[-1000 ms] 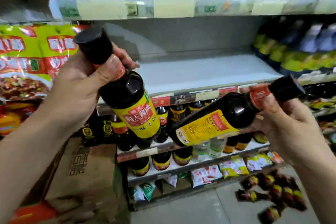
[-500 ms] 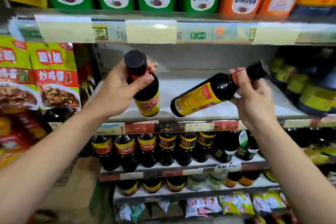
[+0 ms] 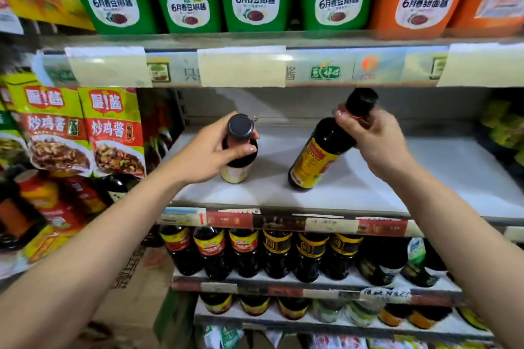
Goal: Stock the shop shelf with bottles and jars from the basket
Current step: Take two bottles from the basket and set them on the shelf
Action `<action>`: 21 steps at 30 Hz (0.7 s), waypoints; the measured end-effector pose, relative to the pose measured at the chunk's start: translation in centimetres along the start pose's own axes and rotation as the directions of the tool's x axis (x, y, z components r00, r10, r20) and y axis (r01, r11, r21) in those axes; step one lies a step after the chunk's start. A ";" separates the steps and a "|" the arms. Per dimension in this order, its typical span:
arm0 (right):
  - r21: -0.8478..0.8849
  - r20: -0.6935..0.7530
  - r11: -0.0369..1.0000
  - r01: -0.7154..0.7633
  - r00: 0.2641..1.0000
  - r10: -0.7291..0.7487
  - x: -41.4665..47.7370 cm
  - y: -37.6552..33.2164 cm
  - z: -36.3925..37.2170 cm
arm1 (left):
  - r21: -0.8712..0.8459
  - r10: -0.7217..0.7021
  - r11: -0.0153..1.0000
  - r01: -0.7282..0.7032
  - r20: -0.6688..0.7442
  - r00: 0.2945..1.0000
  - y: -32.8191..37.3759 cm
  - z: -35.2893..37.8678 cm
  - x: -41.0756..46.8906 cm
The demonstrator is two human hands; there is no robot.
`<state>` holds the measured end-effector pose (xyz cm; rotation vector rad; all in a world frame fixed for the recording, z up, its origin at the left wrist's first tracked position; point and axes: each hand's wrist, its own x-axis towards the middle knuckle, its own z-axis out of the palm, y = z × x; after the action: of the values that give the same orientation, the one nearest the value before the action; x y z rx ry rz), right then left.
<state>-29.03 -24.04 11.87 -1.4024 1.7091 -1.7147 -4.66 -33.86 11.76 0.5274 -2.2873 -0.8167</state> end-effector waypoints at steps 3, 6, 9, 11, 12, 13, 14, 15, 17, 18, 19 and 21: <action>0.009 -0.008 0.999 -0.034 0.999 0.034 1.0 -0.1 0.2 | -0.055 -0.019 0.998 0.019 -0.002 1.000 -0.3 -0.4 0.7; 0.036 0.016 0.997 -0.063 0.998 0.063 2.4 -0.6 0.7 | -0.074 -0.096 0.992 0.099 0.040 0.995 -0.7 -1.4 2.5; 0.042 0.035 0.996 -0.078 0.996 0.076 3.9 -1.2 1.6 | -0.054 -0.178 0.982 0.183 0.090 0.980 -1.3 -2.0 4.4; 0.015 0.037 0.996 -0.085 0.996 0.084 4.8 -1.3 2.3 | -0.074 -0.256 0.963 0.260 0.054 0.965 -1.8 -2.1 5.5; 0.000 0.033 0.996 -0.093 0.995 0.093 5.2 -1.2 2.6 | -0.079 -0.286 0.955 0.286 0.016 0.958 -2.1 -2.2 6.1; -0.016 0.028 0.995 -0.099 0.995 0.099 5.4 -1.2 2.9 | -0.075 -0.303 0.951 0.301 -0.021 0.953 -2.4 -2.3 6.6; -0.035 0.018 0.995 -0.094 0.995 0.095 5.7 -1.1 3.3 | -0.076 -0.316 0.947 0.313 -0.044 0.948 -2.6 -2.3 7.0; -0.058 0.007 0.996 -0.074 0.997 0.075 5.9 -1.1 3.6 | -0.105 -0.325 0.942 0.318 -0.057 0.944 -2.7 -2.3 7.3; -0.115 -0.004 0.993 0.009 1.000 -0.009 6.3 -1.0 4.2 | -0.182 -0.328 0.932 0.315 -0.051 0.943 -3.0 -2.3 7.9; -0.158 -0.003 0.986 0.056 0.998 -0.057 6.4 -0.9 4.5 | -0.193 -0.324 0.931 0.309 -0.049 0.945 -3.0 -2.3 8.0; -0.191 -0.001 0.977 0.091 0.996 -0.093 6.6 -0.9 4.7 | -0.207 -0.329 0.927 0.312 -0.049 0.943 -3.3 -2.5 8.2; -0.191 -0.006 0.977 0.091 0.996 -0.094 6.8 -0.6 4.9 | -0.264 -0.352 0.908 0.326 -0.055 0.934 -4.0 -2.8 8.3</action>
<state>-27.91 -32.07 13.99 -1.5781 1.8866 -1.6491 -8.04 -42.47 14.33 0.8433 -1.9857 -1.2016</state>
